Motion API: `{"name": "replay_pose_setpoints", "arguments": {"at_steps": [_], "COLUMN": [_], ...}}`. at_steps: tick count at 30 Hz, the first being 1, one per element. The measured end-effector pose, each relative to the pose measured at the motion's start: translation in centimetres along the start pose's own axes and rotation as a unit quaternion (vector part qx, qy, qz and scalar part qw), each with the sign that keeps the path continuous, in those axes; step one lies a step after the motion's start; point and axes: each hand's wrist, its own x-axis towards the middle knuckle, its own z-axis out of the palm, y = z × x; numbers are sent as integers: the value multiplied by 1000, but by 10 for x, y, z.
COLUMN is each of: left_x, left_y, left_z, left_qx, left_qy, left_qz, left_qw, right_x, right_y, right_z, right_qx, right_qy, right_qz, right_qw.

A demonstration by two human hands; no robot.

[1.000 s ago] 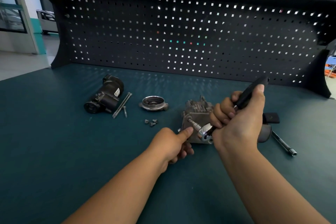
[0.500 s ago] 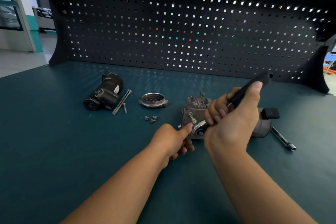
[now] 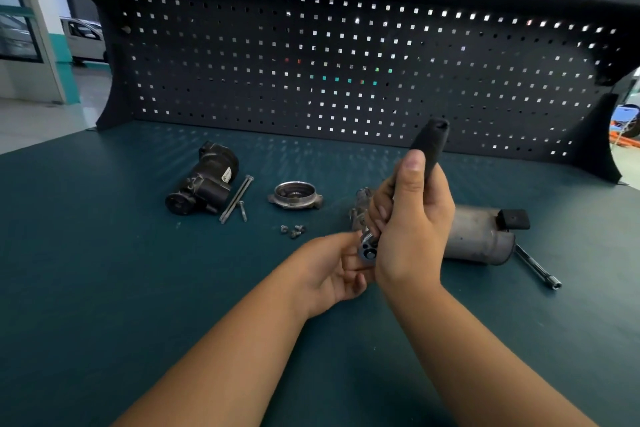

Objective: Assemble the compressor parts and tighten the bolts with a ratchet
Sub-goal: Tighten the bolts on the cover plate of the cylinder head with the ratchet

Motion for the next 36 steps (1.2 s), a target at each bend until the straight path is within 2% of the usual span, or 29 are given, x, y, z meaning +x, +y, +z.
{"name": "replay_pose_setpoints", "arguments": {"at_steps": [2, 5, 10, 17, 21, 25, 28, 32, 36], "left_x": [0, 2, 3, 6, 7, 7, 7, 7, 7], "left_y": [3, 4, 0, 0, 1, 2, 1, 1, 1], "left_z": [-5, -10, -8, -2, 0, 1, 1, 0, 1], "left_qx": [-78, -123, -95, -105, -98, -93, -88, -89, -92], "left_qy": [-22, -52, -73, -33, -27, -19, -13, -11, -8], "left_qz": [1, -1, 17, 30, 34, 33, 34, 31, 30], "left_qw": [997, 991, 993, 993, 994, 995, 995, 996, 995], "right_x": [3, 5, 6, 14, 25, 29, 26, 19, 18], "right_y": [1, 2, 3, 1, -10, -20, -21, -23, -25], "right_z": [0, -2, -2, -8, -15, -26, -37, -51, -62], "right_qx": [-2, -1, 1, 14, 13, -18, -103, -220, -228], "right_qy": [2, -4, -32, -56, -81, -69, -51, -102, -92], "right_qz": [4, 12, 10, 26, -11, -26, -31, -40, -48], "right_qw": [1000, 1000, 999, 998, 997, 997, 993, 969, 968]}}
